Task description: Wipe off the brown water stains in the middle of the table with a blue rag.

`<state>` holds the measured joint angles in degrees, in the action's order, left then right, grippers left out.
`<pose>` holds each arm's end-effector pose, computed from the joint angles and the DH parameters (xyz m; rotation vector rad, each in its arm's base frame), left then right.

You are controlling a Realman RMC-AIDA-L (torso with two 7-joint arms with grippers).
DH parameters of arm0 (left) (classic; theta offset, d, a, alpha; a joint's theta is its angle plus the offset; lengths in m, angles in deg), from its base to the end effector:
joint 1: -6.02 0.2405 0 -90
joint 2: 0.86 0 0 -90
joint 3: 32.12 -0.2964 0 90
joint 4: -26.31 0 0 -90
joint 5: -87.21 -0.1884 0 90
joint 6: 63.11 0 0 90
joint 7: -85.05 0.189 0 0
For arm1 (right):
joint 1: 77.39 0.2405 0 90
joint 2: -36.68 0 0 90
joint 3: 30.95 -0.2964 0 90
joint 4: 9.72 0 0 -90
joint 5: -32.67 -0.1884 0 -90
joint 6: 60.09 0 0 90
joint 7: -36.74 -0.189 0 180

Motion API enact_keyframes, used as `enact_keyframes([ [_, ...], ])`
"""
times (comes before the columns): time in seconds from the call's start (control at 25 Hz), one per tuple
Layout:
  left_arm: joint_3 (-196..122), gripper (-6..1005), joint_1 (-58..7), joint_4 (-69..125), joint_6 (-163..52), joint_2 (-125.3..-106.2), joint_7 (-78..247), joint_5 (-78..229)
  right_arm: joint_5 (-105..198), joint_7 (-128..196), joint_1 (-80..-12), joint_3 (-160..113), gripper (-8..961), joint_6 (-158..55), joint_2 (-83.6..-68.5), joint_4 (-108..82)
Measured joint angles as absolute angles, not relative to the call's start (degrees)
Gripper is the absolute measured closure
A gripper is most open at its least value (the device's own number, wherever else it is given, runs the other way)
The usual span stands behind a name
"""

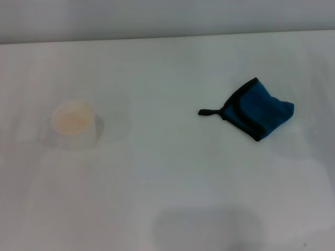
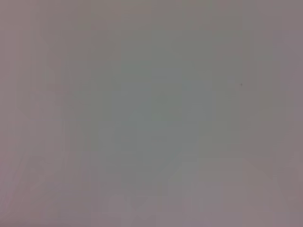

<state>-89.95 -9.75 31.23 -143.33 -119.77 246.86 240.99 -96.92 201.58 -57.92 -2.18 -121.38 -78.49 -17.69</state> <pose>-0.3817 0.3164 0.0234 -1.4855 -0.5020 -0.7411 0.4418 0.3481 0.0611 -1.4413 0.5881 0.4064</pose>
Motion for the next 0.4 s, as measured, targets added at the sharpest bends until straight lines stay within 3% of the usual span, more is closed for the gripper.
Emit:
enact_keyframes([
  [0.4,-90.0,122,-9.8,31.2,-143.0,-119.78,246.9,241.7,-96.6,201.8,-57.5,-2.1,289,-120.7,-78.54,-17.3],
])
